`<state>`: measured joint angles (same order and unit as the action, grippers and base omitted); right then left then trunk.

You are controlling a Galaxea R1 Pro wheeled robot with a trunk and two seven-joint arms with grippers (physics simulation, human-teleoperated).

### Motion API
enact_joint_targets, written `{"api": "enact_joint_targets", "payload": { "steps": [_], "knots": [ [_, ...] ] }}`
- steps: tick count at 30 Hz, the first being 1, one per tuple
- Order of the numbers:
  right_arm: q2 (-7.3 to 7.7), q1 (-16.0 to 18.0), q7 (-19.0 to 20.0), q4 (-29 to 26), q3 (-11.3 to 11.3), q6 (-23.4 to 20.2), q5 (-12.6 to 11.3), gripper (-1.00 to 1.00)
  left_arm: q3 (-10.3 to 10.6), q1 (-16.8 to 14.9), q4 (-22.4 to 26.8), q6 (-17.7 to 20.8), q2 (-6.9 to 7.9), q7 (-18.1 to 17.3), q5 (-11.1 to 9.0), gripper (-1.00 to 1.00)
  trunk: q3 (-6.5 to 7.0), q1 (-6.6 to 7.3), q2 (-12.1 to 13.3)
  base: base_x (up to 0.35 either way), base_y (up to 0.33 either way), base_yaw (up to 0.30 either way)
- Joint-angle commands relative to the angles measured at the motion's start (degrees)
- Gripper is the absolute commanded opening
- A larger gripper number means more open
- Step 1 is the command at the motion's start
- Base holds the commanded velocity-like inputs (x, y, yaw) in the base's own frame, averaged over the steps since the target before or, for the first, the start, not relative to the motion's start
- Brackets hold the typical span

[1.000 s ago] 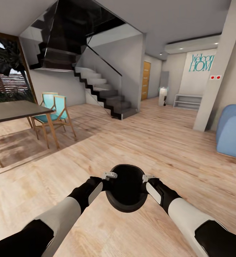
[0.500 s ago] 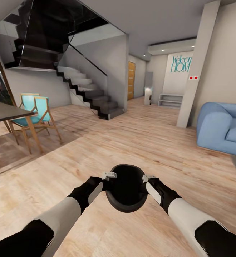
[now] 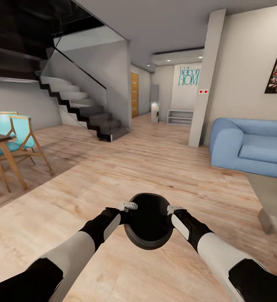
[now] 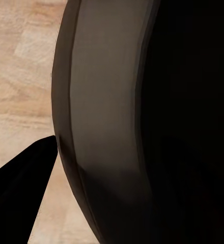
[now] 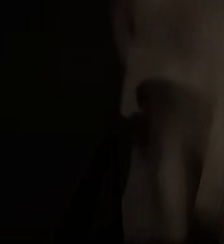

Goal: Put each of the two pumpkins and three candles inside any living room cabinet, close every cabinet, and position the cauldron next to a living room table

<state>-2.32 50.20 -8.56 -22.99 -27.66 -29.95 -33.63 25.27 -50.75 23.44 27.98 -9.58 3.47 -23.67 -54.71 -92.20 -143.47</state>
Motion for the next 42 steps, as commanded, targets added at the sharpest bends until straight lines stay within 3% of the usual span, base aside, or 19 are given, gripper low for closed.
{"api": "enact_joint_targets", "payload": {
  "steps": [1, 21, 42],
  "knots": [
    [0.30, 0.07, -0.72, 0.09, 0.07, -0.46, 1.20, -1.00, 0.57, -0.05, 0.82, -1.09, 0.09, 0.40, -0.50, -1.00, -0.05, 0.01, -0.04, 0.150, 0.257, -0.295],
    [0.30, 0.07, -0.70, 0.08, 0.15, -0.46, 1.20, -1.00, 0.57, -0.05, 0.82, -1.16, 0.09, 0.40, -0.50, -1.00, -0.05, 0.01, -0.04, 0.218, 0.214, -0.295],
    [0.30, 0.07, -0.67, 0.06, 0.15, -0.46, 1.20, -1.00, 0.57, -0.05, 0.82, -1.09, 0.02, 0.33, -0.50, -1.00, -0.05, 0.01, -0.04, 0.016, 0.105, -0.295]
  ]
}}
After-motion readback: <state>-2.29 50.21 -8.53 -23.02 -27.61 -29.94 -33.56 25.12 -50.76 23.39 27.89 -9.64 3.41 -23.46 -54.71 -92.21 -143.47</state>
